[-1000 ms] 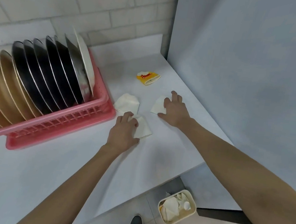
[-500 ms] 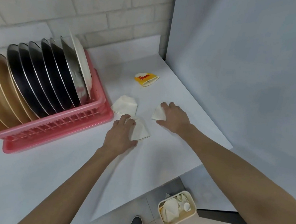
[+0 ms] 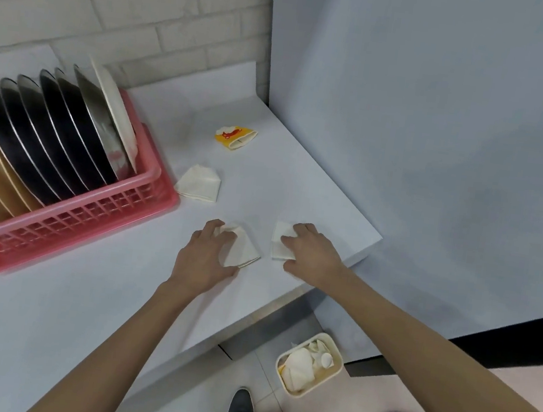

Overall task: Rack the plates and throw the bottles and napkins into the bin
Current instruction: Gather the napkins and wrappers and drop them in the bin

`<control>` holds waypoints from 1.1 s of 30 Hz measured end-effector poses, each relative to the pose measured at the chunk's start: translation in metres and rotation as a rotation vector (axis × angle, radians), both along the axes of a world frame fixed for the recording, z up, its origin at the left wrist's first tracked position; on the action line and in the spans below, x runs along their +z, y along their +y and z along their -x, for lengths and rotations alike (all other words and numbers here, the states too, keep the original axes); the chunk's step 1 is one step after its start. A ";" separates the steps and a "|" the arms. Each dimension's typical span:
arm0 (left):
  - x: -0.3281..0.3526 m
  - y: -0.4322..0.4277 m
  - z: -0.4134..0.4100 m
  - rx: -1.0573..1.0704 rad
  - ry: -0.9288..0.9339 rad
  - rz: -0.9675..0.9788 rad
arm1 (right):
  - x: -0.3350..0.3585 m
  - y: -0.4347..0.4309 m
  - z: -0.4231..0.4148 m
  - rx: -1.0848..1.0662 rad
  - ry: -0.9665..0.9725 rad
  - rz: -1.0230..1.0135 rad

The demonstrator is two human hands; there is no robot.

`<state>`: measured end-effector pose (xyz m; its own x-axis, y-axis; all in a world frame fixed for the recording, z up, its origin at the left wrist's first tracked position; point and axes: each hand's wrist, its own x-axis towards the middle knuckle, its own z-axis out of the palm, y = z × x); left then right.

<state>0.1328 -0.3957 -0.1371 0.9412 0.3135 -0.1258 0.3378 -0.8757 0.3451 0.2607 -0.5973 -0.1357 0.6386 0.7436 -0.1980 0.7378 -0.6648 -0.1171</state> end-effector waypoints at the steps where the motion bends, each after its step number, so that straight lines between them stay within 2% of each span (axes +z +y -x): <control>1: 0.000 -0.006 0.004 -0.007 -0.002 0.000 | 0.000 -0.008 0.006 -0.003 0.004 -0.003; 10: -0.004 -0.059 0.037 -0.027 0.010 0.027 | -0.004 -0.073 0.056 0.015 -0.036 -0.080; 14: -0.011 -0.084 0.056 -0.050 -0.020 0.082 | -0.007 -0.092 0.076 -0.023 -0.034 -0.185; 20: -0.019 -0.093 0.075 -0.052 -0.088 0.058 | -0.010 -0.119 0.101 -0.100 -0.005 -0.362; 23: -0.015 -0.097 0.085 -0.061 -0.095 0.099 | -0.009 -0.133 0.113 -0.189 0.053 -0.460; 26: -0.012 -0.104 0.095 -0.105 -0.201 0.167 | -0.009 -0.150 0.126 -0.332 0.146 -0.526; 29: -0.014 -0.117 0.102 -0.121 -0.274 0.231 | -0.014 -0.171 0.141 -0.432 0.192 -0.537; 33: -0.025 -0.142 0.111 -0.198 -0.233 0.318 | -0.037 -0.203 0.160 -0.537 0.264 -0.508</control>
<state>0.0222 -0.5376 -0.1625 0.9938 0.1048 0.0361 0.0556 -0.7535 0.6551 0.1011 -0.8007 -0.1724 0.9155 0.3865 -0.1120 0.2359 -0.7409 -0.6288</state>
